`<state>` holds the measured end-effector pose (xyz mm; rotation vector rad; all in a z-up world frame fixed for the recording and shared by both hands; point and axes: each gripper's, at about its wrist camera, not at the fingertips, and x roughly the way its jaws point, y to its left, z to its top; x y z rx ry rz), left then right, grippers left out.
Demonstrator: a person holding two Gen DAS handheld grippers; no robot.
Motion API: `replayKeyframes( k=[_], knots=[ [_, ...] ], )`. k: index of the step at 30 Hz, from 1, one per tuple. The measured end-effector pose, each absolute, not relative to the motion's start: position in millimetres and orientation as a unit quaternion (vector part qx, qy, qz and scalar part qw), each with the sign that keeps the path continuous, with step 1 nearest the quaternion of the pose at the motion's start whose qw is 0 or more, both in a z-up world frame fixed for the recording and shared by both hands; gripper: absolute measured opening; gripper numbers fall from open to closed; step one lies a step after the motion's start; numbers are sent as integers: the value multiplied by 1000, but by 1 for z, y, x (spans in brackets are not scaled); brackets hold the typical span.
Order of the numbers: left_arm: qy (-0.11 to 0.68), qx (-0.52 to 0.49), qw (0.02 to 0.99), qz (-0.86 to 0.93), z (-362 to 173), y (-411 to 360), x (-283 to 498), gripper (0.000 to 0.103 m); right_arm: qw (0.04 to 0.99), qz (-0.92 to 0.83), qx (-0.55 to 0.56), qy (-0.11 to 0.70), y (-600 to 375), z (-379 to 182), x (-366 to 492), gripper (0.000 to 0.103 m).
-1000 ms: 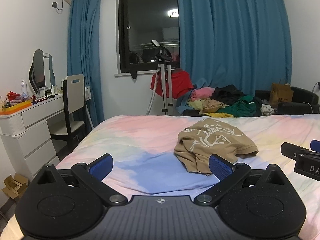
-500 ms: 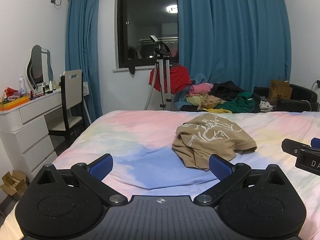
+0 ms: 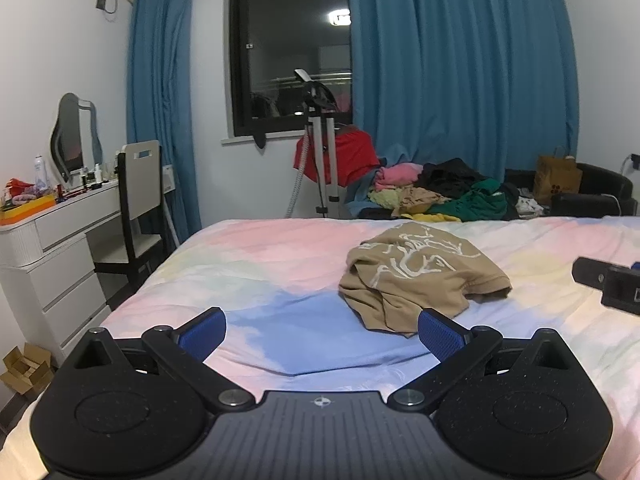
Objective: Fold clothes
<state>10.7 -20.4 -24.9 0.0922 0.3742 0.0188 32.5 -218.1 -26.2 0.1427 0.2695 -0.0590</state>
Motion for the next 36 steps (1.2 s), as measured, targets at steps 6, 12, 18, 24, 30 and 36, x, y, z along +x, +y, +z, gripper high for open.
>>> replayKeyframes(
  k=[6, 12, 18, 24, 30, 36],
  knots=[
    [195, 64, 979, -9, -36, -31, 17, 103, 986, -37, 90, 135, -227, -25, 32, 85],
    [234, 166, 954, -85, -73, -71, 56, 103, 978, -66, 136, 146, -251, -28, 32, 85],
    [249, 263, 924, -124, -121, -116, 119, 100, 962, -100, 187, 172, -281, -45, 44, 85],
    [237, 325, 908, -117, -158, -148, 190, 87, 944, -134, 231, 196, -308, -64, 57, 85],
    [204, 347, 909, -106, -169, -165, 240, 61, 928, -150, 254, 227, -320, -91, 88, 85],
    [207, 302, 919, -147, -148, -147, 248, 14, 926, -139, 247, 249, -319, -116, 117, 85]
  ],
)
